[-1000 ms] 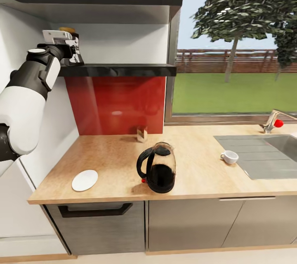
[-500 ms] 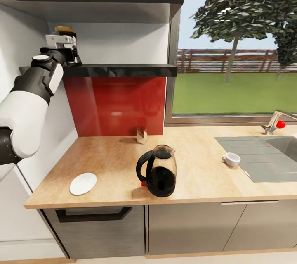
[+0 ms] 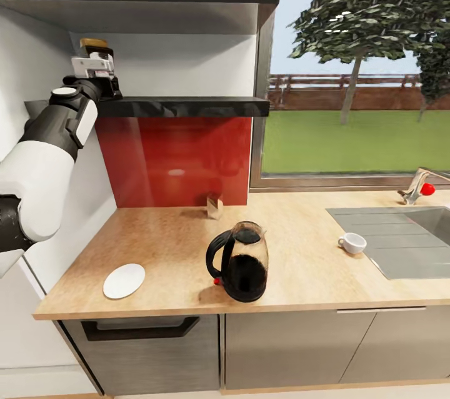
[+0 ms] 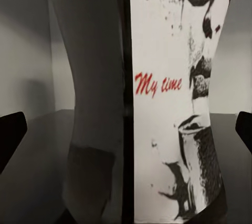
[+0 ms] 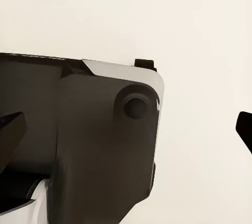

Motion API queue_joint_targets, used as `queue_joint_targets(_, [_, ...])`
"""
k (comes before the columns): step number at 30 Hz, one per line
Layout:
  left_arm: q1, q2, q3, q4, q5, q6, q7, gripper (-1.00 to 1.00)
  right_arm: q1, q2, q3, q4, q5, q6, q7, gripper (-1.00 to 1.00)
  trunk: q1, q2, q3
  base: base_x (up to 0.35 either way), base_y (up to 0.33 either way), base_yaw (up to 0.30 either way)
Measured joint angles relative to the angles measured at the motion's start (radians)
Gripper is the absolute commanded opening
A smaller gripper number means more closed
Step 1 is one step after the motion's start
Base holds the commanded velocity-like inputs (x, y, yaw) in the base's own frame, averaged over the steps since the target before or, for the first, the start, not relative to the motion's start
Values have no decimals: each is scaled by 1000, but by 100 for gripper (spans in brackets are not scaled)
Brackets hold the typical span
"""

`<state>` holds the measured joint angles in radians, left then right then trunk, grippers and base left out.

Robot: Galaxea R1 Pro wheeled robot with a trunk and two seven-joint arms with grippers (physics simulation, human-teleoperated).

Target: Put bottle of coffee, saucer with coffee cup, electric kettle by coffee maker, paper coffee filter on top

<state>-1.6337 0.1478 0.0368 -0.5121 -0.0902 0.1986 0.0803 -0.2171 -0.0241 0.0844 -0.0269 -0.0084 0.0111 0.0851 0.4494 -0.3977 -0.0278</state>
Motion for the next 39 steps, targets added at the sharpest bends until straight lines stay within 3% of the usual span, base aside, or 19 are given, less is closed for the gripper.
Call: queue_joint_targets(39, [8,3,1,-10,22,-1,1,100,0,0,0,0,-1,0,0,100,0,0,0,57,0,0])
